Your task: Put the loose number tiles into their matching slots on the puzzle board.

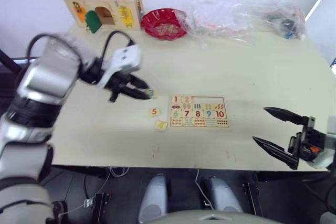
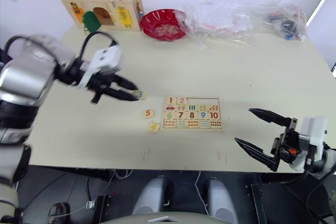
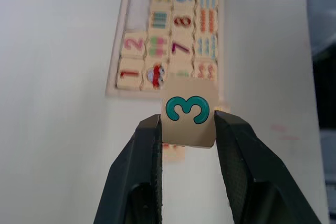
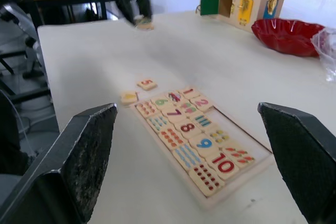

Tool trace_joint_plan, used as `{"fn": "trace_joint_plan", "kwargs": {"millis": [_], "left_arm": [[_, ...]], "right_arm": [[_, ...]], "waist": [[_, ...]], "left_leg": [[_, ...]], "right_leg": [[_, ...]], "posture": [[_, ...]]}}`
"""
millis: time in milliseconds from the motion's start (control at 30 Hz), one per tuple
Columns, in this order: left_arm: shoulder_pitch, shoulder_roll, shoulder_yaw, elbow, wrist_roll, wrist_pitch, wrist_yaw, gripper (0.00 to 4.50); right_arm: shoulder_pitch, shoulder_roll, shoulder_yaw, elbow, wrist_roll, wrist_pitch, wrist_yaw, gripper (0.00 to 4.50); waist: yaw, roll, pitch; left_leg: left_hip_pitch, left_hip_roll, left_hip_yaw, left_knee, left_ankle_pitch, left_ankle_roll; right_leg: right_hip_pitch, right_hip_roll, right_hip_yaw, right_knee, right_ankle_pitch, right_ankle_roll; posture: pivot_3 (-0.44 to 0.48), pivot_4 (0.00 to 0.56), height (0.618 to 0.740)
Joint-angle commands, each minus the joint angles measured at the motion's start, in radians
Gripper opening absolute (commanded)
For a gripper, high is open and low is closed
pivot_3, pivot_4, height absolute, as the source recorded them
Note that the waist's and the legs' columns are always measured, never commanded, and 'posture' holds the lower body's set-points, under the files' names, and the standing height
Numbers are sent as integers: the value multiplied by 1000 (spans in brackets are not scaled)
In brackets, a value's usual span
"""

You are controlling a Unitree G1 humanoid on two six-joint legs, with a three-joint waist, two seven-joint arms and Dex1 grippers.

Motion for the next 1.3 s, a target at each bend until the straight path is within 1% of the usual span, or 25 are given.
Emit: {"fn": "trace_joint_plan", "kwargs": {"millis": [33, 67, 133, 200, 233, 267, 333, 400, 633, 800, 967, 1200, 1300], "left_arm": [[-106, -74, -54, 91, 51, 15, 20, 974], [-132, -104, -71, 132, 73, -3, 32, 974], [-191, -173, -130, 230, 119, 14, 47, 974], [-197, -221, -149, 263, 150, -76, 68, 974], [-198, -237, -152, 270, 153, -91, 66, 974], [-204, -261, -184, 279, 181, -121, 64, 974], [-217, -305, -214, 321, 201, -131, 49, 974], [-229, -366, -244, 392, 245, -160, 77, 974], [-251, -508, -260, 596, 333, -247, 162, 974], [-272, -582, -245, 728, 374, -312, 216, 974], [-288, -647, -233, 790, 402, -316, 253, 974], [-299, -679, -215, 813, 420, -299, 275, 974], [-297, -684, -214, 793, 423, -280, 260, 974]], "right_arm": [[2, -17, -35, -17, 2, -16, 7, 4500], [-7, -20, -36, -9, 6, -11, 5, 4500], [-24, -31, -30, 5, 27, 10, 9, 4500], [-37, -28, -28, 18, 28, 12, 4, 4500], [-42, -25, -28, 20, 30, 13, 1, 4500], [-39, -23, -34, 17, 38, 15, -2, 4500], [-41, -22, -36, 4, 54, 27, -14, 4500], [-37, -23, -37, 1, 56, 31, -14, 4500], [-12, -30, -57, 3, 45, 29, -13, 4500], [0, -24, -57, 3, 31, 25, -21, 4500], [0, -16, -55, 2, 27, 23, -35, 4500], [22, -11, -68, 7, 29, 8, -20, 4500], [29, -10, -76, 14, 26, -3, -11, 4500]], "waist": [[-3, 0, 0], [-7, 0, 0], [-11, 0, 0], [-10, 1, 0], [-10, 0, 0], [-10, 0, 1], [-5, 0, 1], [-3, 0, 1], [-3, 0, 1], [-4, 0, 1], [-3, -1, 2], [-4, 0, 2], [-4, 0, 2]], "left_leg": [[0, 0, 0, 0, 0, 0], [0, 0, 0, 0, 0, 0], [1, 0, 1, 0, 0, 0], [1, 0, 0, 0, 0, 0], [1, 0, 0, 0, 0, 0], [1, 0, 0, -1, 0, 0], [0, 0, 0, -1, 0, 0], [-1, 0, 0, -1, 0, 0], [-1, -2, 0, 0, 0, 0], [-1, -2, -1, 0, 0, 0], [-2, -3, -1, 0, 0, 0], [-2, -3, -1, 0, 0, 0], [-2, -3, -1, 0, 0, 0]], "right_leg": [[0, 0, 0, 0, 0, 0], [0, 0, 1, 0, 0, 0], [-1, 1, 2, 1, 0, 1], [0, 1, 2, 1, 0, 1], [0, 1, 2, 1, 0, 1], [0, 1, 2, 1, 0, 1], [-1, 1, 2, 1, 1, 0], [-1, 1, 3, 1, 1, 0], [-1, 1, 4, 1, 0, 1], [-1, 1, 4, 1, 0, 1], [-2, 1, 4, 1, 1, 1], [-2, 1, 4, 1, 1, 1], [-2, 0, 5, 1, 1, 1]], "posture": [[0, 150, 740], [0, 150, 740], [0, 150, 740], [0, 150, 740], [0, 150, 740], [0, 150, 740], [0, 150, 740], [0, 150, 740], [0, 150, 740], [0, 150, 740], [0, 150, 740], [0, 150, 740], [0, 150, 740]]}}
